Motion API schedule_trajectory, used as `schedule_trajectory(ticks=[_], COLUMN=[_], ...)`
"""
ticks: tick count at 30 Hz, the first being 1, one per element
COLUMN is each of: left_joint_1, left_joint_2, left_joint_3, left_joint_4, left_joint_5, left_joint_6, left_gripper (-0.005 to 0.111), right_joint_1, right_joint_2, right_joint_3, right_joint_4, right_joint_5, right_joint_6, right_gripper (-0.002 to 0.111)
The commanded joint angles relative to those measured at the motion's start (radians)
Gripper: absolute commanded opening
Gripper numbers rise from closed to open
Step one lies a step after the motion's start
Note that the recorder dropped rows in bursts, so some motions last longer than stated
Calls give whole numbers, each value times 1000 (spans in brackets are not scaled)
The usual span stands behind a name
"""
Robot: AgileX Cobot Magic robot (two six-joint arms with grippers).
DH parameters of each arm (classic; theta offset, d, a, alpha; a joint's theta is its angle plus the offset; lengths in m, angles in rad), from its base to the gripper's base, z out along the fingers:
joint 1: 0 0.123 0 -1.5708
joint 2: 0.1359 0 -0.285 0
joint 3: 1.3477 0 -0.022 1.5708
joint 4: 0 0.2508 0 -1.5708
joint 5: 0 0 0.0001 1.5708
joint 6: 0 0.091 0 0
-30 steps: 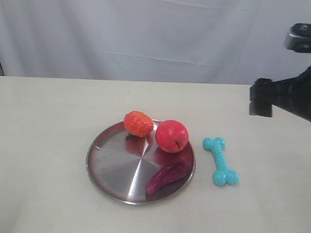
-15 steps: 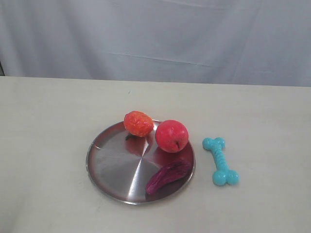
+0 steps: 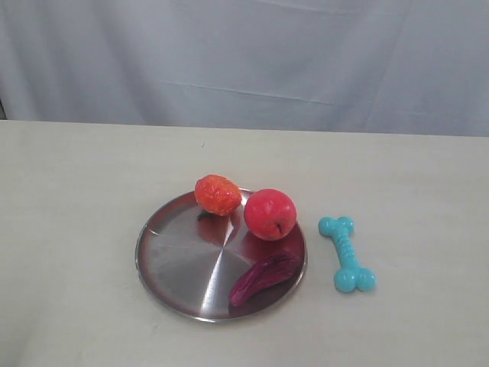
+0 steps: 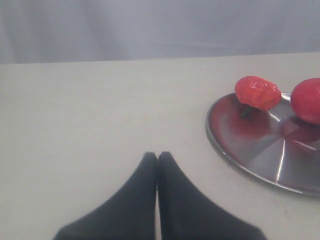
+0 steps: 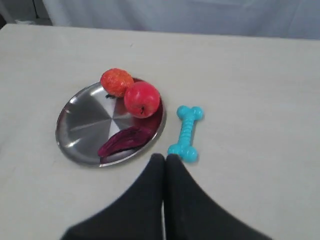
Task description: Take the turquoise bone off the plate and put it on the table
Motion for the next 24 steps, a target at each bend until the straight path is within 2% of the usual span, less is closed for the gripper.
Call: schedule_trajectory(ticks=[1, 4, 8, 11, 16, 24], left_joint_1=[-3, -3, -3, -3, -3, -3], left_joint_2=[-1, -1, -1, -1, -1, -1], left_joint_3=[3, 3, 3, 3, 3, 3], left_joint_4=[0, 0, 0, 0, 0, 0], left_joint_5=[-1, -1, -1, -1, -1, -1], left_joint_6=[-2, -2, -2, -2, -2, -2], left_gripper=[0, 0, 0, 0, 0, 0], right_joint_1=[-5, -5, -5, -5, -41, -202], right_joint_2=[-5, -5, -3, -84, -203, -284], right_joint_3=[12, 91, 272, 423, 531, 684], right_joint_4=[-64, -98, -100, -100, -86, -59], right_joint_5=[-145, -340, -604, -780, -802, -844], right_joint_6=[-19, -43, -47, -58, -89, -89], right_gripper=[0, 0, 0, 0, 0, 0])
